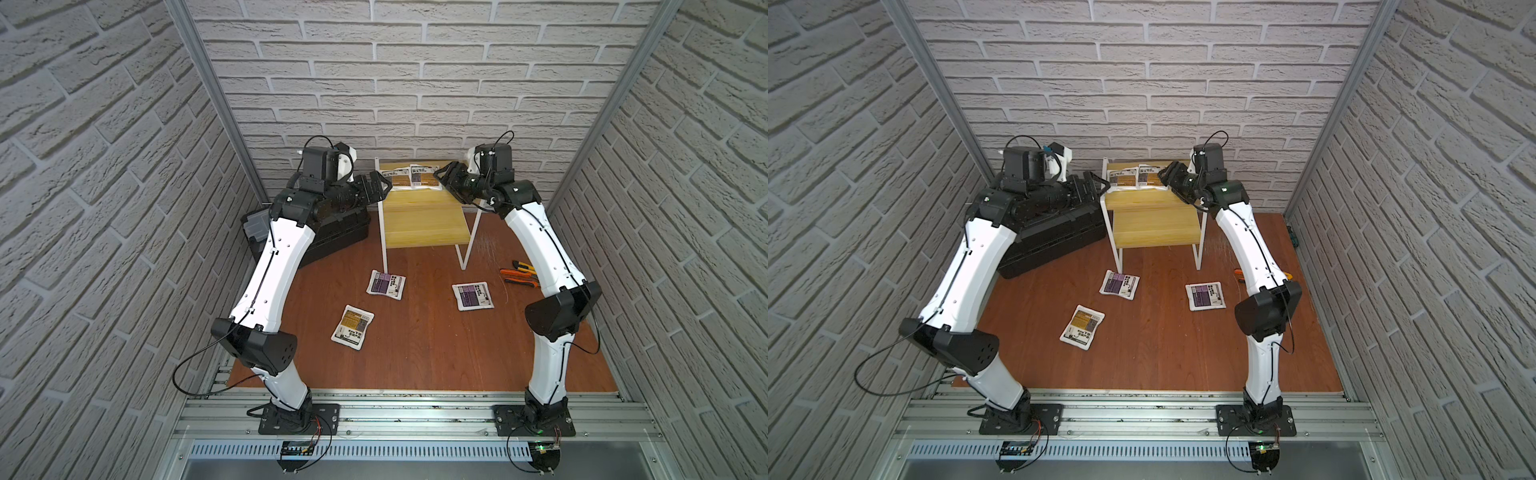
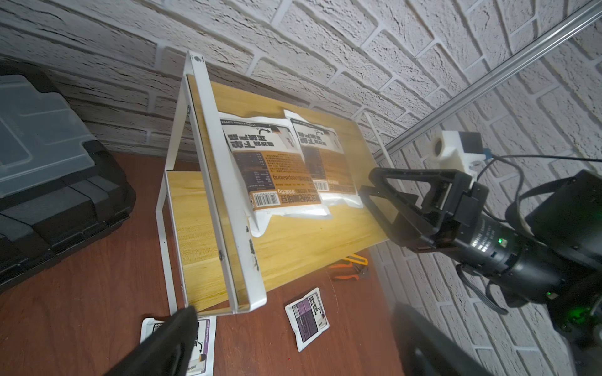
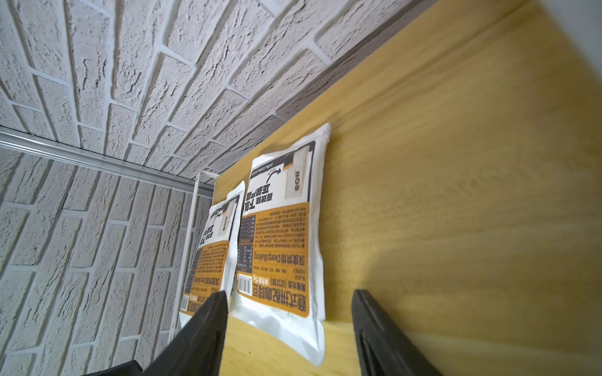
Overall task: Place the bagged coffee beans on the shelf by color
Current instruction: Place the bagged coffee beans on the shelf.
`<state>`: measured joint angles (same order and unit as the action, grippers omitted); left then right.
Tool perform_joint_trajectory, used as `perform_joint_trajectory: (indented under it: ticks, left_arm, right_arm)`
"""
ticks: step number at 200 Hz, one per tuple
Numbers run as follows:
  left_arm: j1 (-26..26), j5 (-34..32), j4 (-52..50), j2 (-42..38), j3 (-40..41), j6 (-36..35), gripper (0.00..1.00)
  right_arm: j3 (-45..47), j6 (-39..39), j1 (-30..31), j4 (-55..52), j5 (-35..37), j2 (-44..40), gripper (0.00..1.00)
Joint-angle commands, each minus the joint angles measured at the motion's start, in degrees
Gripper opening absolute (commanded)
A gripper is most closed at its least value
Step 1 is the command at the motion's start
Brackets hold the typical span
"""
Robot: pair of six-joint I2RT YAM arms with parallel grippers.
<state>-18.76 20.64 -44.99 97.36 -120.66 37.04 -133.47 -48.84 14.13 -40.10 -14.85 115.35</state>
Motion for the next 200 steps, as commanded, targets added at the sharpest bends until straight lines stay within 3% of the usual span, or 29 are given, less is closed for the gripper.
perform_joint_trajectory:
  ticks: [1,66,200]
  left_arm:
    - [-0.2,-0.1,2.3,-1.9,0.8,-1.2,0.99]
    - [-0.4,-0.4,2.6,-2.1,1.7,-1.3,0.99]
    - [-0.4,-0.6,3.0,-2.7,2.9,-1.4,0.98]
  right_arm:
    - [2.9,2.2,0.1,-0.4,1.4,-6.3,0.66]
    - [5.9,3.1,2.0,0.4,-0.4,-8.6,0.66]
    - [-2.2,1.4,4.7,-1.5,-1.2,0.6,0.66]
